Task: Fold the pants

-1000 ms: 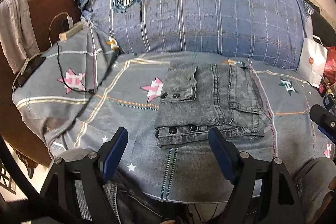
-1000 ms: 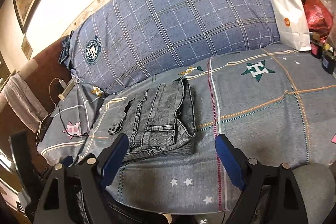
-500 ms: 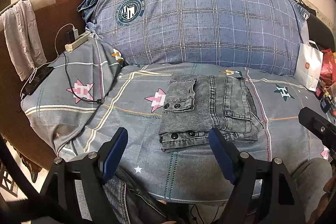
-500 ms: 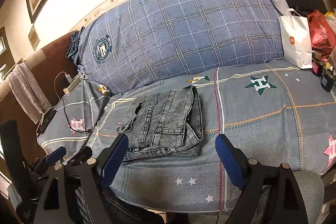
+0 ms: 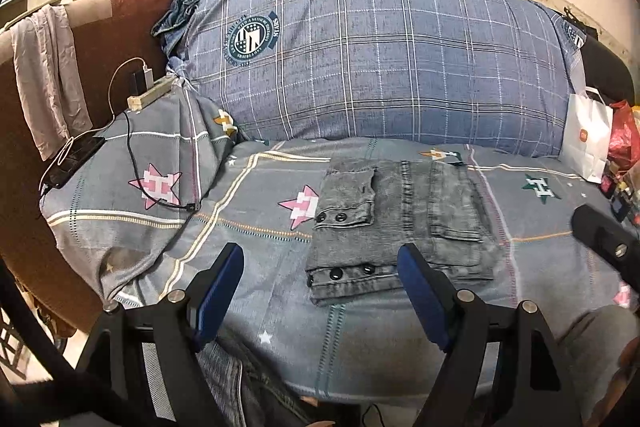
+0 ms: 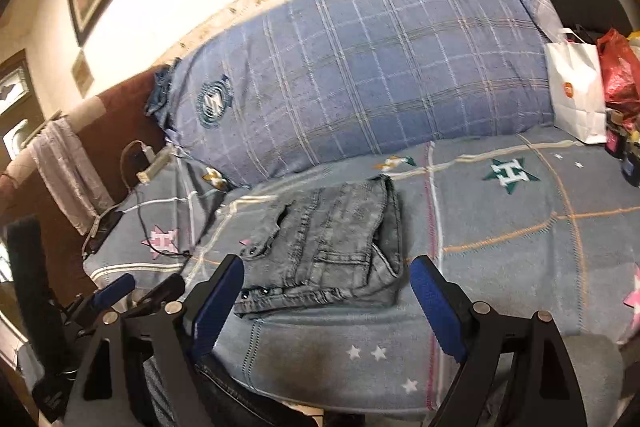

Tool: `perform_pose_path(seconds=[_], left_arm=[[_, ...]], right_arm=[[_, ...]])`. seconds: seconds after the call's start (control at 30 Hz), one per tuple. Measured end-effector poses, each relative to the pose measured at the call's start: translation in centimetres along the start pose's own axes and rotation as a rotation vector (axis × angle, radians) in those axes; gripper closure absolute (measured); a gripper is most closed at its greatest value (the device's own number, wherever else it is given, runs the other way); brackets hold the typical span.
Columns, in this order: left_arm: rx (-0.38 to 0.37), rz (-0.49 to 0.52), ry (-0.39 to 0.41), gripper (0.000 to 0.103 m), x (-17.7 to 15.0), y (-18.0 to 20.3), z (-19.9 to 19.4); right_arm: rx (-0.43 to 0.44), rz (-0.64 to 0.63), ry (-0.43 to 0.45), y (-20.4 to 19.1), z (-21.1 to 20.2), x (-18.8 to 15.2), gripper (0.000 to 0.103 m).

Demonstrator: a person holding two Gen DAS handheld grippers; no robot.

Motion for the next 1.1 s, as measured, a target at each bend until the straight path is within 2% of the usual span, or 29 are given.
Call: perform_pose_path(seconds=[0.03,0.07,0.13,0.17,0.2,0.23,0.3,0.33,0.5,0.93,1.1], left_arm=[[0.004,-0.002,0.026,0.023,-0.6,-0.2,0.8],[0.039,-0.018,0.085,0.023,-1.7,-0.7,1.6],[0.092,-0.031,0.143,0.023,-3.2,-1.4,2.7],[0.105,-0.049,0.128,0.023,-3.5,-1.7,3.2],[0.086,-0.070,0.109,0.023,-3.3,-2.0,3.3],[0.058,-0.094,0.136,0.023,-3.0,-2.2,2.8],[0.084,-0.099,0.207,0.023,-2.9,-2.2,1.7],[0.089,-0.085,0.219,0.022,-3.0,-2.0,1.5],[0.098,-0.019,0.247,0.021,-3.3,-0.6,0.9],[0.079,-0.036,0.210,0.021,-3.4,-0.8,1.3],[0.082,-0.026,0.220,0.021,-3.4,-0.6,1.2]], right_arm=[[0.011,-0.015,0.020,0.1,0.4,-0.3,0.016],[0.013,-0.023,0.038,0.4,0.9,-0.8,0.016],[-0.008,-0.038,0.095,1.0,2.1,-2.3,0.016],[-0.053,-0.050,0.121,1.4,2.7,-3.3,0.016],[-0.098,-0.044,0.095,1.8,3.5,-3.6,0.016],[-0.091,-0.033,0.076,1.9,3.8,-3.4,0.016],[-0.028,-0.030,0.119,1.8,3.0,-3.0,0.016],[-0.038,-0.036,0.133,1.7,2.8,-2.9,0.016],[-0.035,-0.059,0.112,1.2,3.1,-3.1,0.016],[-0.039,-0.094,0.120,0.5,3.1,-3.4,0.016],[-0.036,-0.089,0.113,0.6,3.3,-3.4,0.016]])
Point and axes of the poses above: each gripper's, at about its wrist camera, not at the fingertips, and z roughly the way its jaws point, y to its right, x to its top, the point moved 3 cm from there along z, roughly the way its jaws point, and after that the axes turned 13 degrees about -y, right-handed, at the moved point
